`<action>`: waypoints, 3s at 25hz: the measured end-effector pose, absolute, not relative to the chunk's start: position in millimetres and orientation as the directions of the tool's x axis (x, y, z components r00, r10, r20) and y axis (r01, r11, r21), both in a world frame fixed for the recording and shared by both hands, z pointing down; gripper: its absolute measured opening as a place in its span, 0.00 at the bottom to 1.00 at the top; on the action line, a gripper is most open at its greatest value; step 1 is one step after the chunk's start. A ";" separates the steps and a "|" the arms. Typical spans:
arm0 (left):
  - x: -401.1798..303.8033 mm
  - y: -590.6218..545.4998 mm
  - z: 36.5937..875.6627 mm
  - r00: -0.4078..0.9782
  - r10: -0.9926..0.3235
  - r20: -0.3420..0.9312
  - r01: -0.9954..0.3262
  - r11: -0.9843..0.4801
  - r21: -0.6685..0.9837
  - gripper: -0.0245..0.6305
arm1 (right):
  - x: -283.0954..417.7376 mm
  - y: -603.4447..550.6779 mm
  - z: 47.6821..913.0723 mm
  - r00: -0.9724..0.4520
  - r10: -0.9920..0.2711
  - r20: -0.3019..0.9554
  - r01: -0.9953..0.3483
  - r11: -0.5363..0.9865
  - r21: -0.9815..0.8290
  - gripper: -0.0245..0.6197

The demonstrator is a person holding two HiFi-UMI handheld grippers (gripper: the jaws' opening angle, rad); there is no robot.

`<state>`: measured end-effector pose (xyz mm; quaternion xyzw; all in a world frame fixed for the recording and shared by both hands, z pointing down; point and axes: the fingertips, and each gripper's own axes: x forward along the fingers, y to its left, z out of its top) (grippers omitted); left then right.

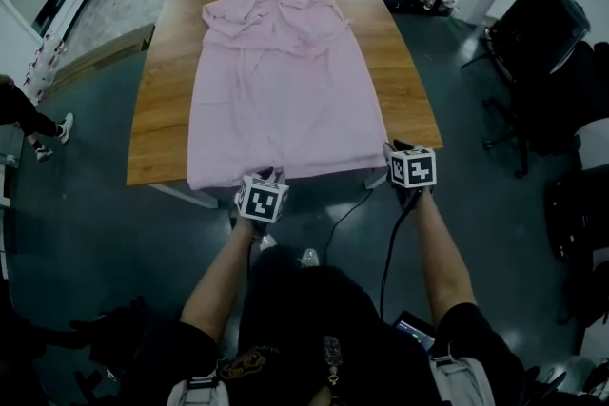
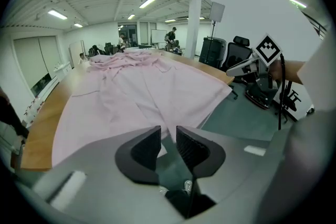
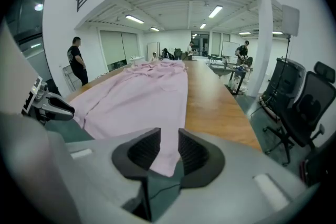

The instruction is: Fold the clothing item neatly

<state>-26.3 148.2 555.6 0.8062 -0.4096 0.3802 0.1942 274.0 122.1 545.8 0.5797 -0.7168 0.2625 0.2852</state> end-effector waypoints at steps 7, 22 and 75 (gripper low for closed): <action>-59.4 97.0 515.3 0.348 -0.600 0.721 -0.851 -0.524 -0.026 0.17 | 193.1 64.2 505.0 -0.312 -0.710 0.631 -0.934 0.352 -0.067 0.19; -71.2 -15.2 523.7 0.439 -0.517 0.735 -0.794 -0.607 0.047 0.17 | 32.5 -82.8 494.2 -0.480 -0.613 0.627 -0.821 0.567 -0.075 0.19; -55.4 -2.2 563.0 0.140 -0.472 0.871 -0.977 -0.211 0.043 0.07 | -45.9 -203.7 568.7 -0.629 -0.177 0.757 -0.385 0.917 -0.106 0.07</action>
